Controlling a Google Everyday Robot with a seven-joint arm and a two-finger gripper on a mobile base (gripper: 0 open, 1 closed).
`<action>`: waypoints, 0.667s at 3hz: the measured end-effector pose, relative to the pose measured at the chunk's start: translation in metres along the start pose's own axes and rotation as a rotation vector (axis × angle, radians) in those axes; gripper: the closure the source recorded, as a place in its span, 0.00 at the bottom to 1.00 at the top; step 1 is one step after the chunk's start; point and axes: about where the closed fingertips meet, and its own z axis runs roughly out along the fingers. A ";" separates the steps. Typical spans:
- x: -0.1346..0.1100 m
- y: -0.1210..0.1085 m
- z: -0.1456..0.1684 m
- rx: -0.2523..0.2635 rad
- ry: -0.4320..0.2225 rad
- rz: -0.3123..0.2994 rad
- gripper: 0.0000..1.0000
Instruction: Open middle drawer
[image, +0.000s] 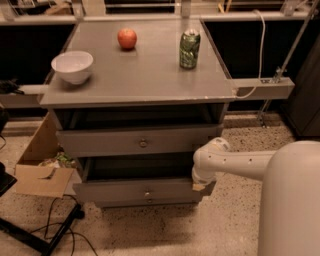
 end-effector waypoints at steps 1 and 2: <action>0.000 0.000 0.000 0.000 0.000 0.000 1.00; 0.009 0.013 -0.003 -0.018 0.005 0.006 1.00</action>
Offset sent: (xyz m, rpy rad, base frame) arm -0.4384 -0.1707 0.0572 0.0042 0.5211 -0.1512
